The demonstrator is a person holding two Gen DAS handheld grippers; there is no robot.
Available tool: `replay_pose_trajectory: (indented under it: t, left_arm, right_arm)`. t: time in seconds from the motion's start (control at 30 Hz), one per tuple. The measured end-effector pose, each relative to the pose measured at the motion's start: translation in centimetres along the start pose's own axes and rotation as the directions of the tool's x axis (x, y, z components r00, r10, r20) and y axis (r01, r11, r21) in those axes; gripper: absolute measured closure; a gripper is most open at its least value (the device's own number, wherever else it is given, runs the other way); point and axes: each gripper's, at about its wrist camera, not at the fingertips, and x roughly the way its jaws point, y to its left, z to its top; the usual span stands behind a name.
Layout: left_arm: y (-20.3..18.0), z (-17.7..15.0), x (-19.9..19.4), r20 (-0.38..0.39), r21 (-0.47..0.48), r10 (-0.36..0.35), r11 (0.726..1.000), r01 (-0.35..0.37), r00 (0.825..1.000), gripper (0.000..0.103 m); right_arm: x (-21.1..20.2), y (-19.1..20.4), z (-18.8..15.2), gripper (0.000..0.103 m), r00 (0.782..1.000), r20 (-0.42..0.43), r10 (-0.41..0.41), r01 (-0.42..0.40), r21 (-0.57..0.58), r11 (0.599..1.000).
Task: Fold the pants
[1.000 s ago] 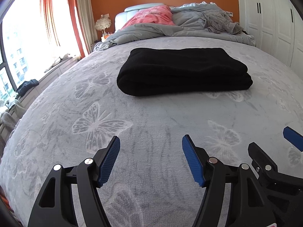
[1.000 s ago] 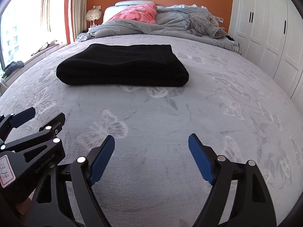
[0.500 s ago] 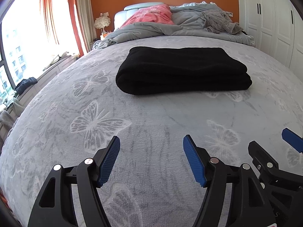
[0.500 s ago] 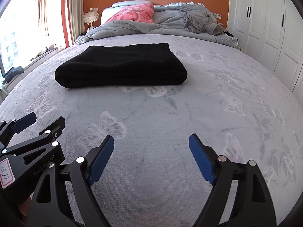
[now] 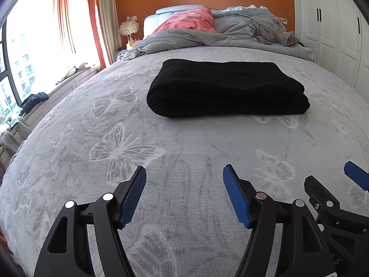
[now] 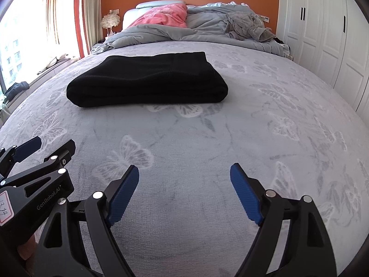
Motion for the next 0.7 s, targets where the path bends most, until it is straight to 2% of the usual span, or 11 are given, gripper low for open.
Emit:
replay_pose_trajectory:
  t: [0.2, 0.7]
  left_arm:
    - [0.24, 0.08, 0.44, -0.025, -0.008, -0.011, 1.000, 0.011, 1.000, 0.037]
    - [0.09, -0.04, 0.19, -0.008, 0.009, -0.013, 1.000, 0.013, 1.000, 0.037]
  right_arm:
    - [0.01, -0.04, 0.02, 0.024, 1.000, -0.002, 0.000, 0.000, 0.009, 1.000]
    - [0.01, -0.14, -0.03, 0.024, 1.000, -0.002, 0.000, 0.000, 0.010, 1.000]
